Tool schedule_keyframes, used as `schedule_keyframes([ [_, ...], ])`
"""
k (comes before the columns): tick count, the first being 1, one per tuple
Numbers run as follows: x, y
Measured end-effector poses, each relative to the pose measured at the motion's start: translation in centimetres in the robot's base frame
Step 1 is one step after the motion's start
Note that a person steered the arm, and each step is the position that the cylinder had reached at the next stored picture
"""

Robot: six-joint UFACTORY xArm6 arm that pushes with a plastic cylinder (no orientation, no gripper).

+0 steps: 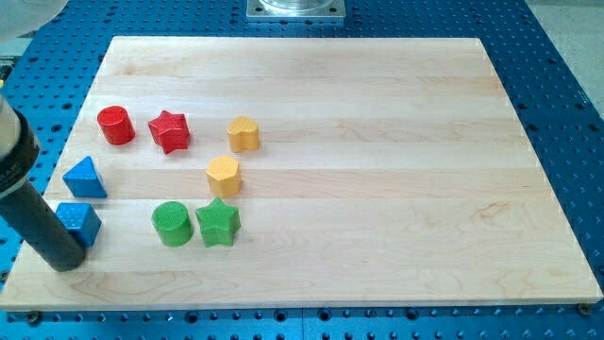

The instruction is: Adjust the red circle top right to the triangle

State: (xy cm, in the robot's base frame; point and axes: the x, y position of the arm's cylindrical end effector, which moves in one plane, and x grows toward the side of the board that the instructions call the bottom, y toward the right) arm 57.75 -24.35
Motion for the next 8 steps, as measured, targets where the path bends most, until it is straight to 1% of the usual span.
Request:
schedule_keyframes([
  [2,4.1,-1.2],
  [7,4.0,1.6],
  [8,4.1,4.2],
])
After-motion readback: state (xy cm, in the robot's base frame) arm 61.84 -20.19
